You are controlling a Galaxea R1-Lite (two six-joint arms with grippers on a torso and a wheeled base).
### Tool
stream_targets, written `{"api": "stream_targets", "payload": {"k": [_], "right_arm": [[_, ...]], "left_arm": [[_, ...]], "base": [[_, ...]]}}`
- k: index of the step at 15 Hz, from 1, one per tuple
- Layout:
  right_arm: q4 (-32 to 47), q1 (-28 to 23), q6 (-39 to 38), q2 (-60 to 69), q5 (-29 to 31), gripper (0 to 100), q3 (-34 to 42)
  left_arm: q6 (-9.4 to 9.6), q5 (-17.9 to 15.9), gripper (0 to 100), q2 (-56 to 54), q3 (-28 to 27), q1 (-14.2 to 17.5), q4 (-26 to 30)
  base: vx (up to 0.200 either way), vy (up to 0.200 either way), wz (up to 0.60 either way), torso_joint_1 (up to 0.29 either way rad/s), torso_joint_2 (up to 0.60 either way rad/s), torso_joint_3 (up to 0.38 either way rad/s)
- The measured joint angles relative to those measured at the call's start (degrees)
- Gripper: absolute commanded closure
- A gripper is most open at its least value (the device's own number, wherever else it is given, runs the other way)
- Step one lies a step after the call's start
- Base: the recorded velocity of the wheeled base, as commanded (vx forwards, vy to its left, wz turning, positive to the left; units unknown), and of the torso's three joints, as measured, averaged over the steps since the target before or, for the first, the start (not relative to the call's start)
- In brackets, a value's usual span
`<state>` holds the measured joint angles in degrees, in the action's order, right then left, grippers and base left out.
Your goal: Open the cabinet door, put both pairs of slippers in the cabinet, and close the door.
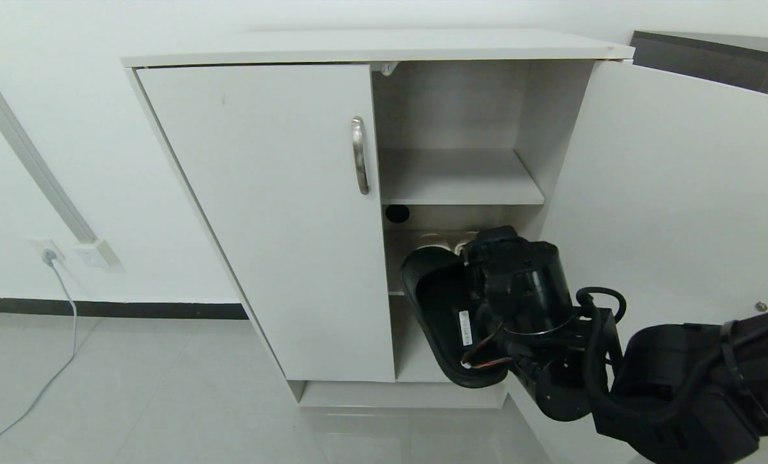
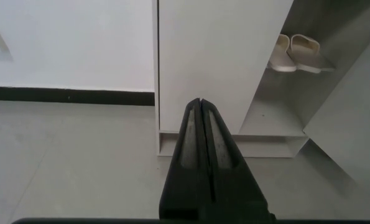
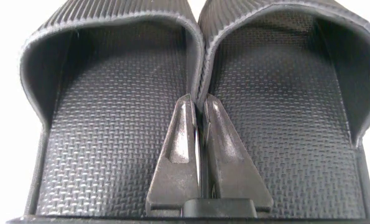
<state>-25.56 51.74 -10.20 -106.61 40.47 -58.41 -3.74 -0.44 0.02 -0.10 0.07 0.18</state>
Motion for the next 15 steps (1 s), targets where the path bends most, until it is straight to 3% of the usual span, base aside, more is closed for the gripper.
{"api": "stream_targets", "payload": {"k": [4, 13, 15], "right_arm": [[11.12, 3.50, -2.17, 2.43, 5.60, 100, -8.79], [11.39, 0.82, -1.91, 0.60, 7.45, 100, -18.58], [11.45, 0.40, -1.62, -0.15, 7.45, 100, -19.85]], "left_arm": [[-0.20, 0.00, 100, 0.00, 0.00, 0.00, 0.00], [-0.09, 0.00, 100, 0.00, 0.00, 0.00, 0.00], [-0.06, 0.00, 100, 0.00, 0.00, 0.00, 0.00]], "base": [[0.000, 0.000, 0.00, 0.000, 0.00, 0.000], [0.000, 0.000, 0.00, 0.000, 0.00, 0.000], [0.200, 0.000, 0.00, -0.002, 0.00, 0.000]]}}
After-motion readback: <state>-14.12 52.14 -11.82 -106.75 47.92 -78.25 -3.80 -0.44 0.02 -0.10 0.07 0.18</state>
